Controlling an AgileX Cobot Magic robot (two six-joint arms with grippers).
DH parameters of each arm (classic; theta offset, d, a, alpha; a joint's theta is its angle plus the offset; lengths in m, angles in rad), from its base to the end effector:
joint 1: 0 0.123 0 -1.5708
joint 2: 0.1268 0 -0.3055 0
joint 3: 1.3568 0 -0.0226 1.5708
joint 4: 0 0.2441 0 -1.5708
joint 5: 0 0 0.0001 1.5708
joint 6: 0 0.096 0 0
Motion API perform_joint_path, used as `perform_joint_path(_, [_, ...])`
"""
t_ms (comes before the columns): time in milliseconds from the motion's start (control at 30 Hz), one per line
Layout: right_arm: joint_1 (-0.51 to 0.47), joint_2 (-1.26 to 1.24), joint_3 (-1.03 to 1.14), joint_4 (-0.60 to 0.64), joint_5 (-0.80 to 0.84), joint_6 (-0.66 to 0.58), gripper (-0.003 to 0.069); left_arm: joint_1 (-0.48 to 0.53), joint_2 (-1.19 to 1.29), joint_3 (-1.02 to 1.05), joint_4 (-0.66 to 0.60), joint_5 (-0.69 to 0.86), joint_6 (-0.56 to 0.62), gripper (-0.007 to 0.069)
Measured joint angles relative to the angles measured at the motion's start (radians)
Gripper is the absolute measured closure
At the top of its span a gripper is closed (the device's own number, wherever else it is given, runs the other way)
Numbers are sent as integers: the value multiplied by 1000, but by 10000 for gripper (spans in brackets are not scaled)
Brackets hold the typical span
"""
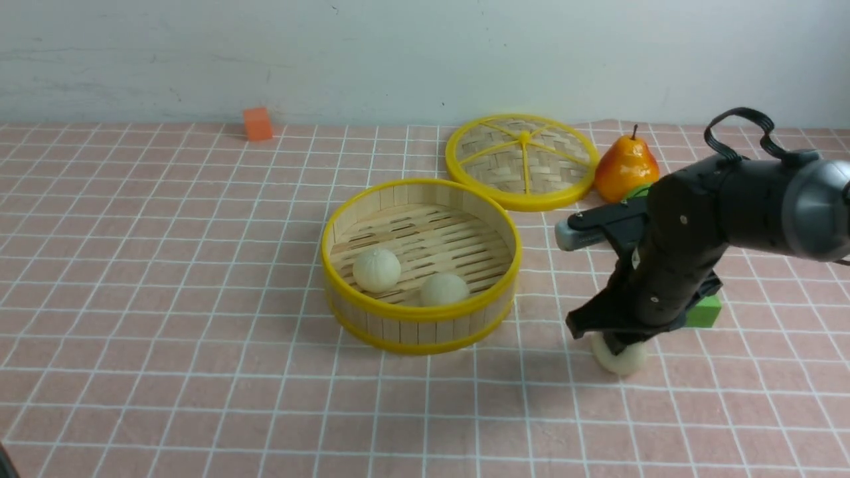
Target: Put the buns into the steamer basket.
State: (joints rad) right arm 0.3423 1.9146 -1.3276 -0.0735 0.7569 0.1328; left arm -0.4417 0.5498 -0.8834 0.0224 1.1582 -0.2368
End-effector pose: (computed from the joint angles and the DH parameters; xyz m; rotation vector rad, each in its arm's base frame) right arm 0.3721 0.1274 0.2070 -0.3588 2.7997 0.0243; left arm 0.0428 -0.0180 0.3700 0.2381 2.3168 -0.3162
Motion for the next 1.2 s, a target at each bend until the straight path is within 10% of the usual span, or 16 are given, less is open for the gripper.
perform_joint_path(100, [12,-36,-86,36,68,-46,641,0,0,0,0,0,0,620])
perform_joint_path(533, [119,133,-502,189,-11,-96,600,0,0,0,0,-5,0,607])
perform_joint_path(933, [119,319,-683,203,52,-84,24,0,-69,117,0,-96,0,607])
perform_joint_path(1200, [119,107,-724,133,245,-84,181,0,-322,357,4,-314,0,603])
